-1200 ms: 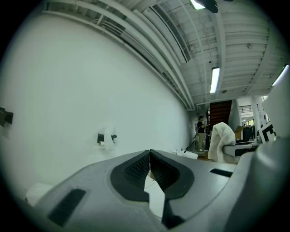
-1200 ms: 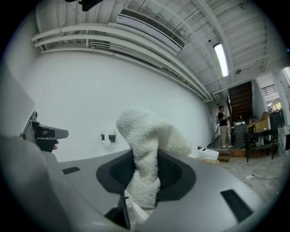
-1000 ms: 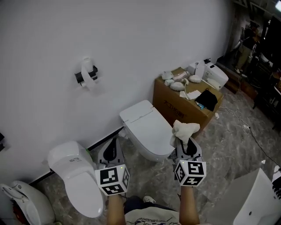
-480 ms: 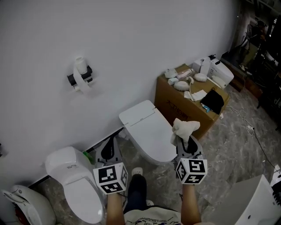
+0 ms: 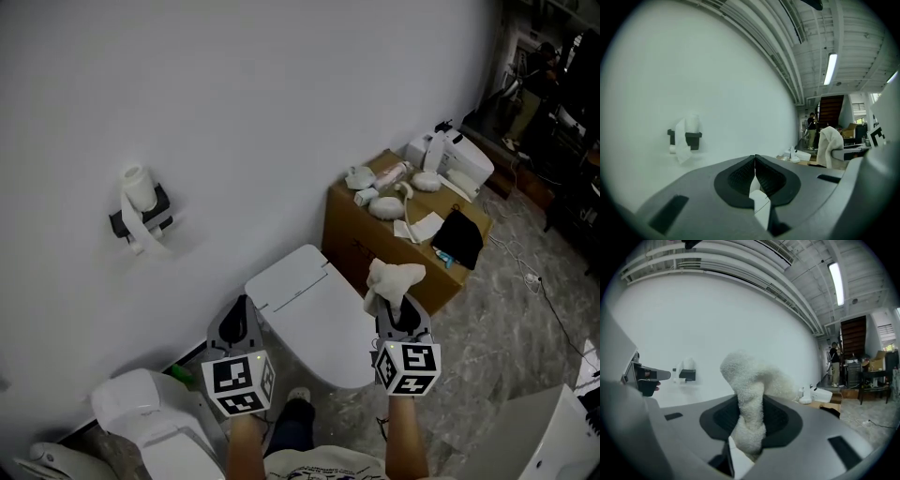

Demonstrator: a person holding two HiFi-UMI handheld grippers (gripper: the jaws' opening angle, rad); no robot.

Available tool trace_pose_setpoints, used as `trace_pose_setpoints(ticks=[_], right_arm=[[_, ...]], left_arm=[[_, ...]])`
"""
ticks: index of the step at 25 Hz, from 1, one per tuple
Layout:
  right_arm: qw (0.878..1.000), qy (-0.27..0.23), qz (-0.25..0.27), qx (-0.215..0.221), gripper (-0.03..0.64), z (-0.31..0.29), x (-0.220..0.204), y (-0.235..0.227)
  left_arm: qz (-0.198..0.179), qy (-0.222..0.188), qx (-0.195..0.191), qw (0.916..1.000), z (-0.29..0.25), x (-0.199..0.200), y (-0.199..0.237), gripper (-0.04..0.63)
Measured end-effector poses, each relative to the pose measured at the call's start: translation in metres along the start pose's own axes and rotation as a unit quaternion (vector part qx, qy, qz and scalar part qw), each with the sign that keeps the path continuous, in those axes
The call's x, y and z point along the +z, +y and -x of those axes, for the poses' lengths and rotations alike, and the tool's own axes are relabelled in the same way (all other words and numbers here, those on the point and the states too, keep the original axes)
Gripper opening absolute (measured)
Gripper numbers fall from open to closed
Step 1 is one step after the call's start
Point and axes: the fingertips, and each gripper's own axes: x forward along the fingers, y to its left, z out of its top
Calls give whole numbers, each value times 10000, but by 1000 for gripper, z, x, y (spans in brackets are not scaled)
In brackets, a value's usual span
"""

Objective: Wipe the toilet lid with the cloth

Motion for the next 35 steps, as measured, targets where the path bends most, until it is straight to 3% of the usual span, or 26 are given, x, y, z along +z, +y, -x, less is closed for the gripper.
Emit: trace_pose_setpoints(ticks=[6, 12, 29, 35], right_arm=[[9997, 69, 2, -222, 117, -84, 10, -7], [9987, 382, -46, -320, 117, -133, -13, -10], [9939, 1095, 100, 39, 117, -206, -71, -23], [9874, 1529, 260, 312, 117, -236, -116, -30]], left_arm=[[-72, 54, -240, 9997, -97, 12, 20, 9], [-99, 299, -316, 9990, -154, -5, 36, 9], [-77, 946, 193, 9953, -214, -74, 54, 9], [11, 1119, 354, 9931, -227, -108, 54, 9]])
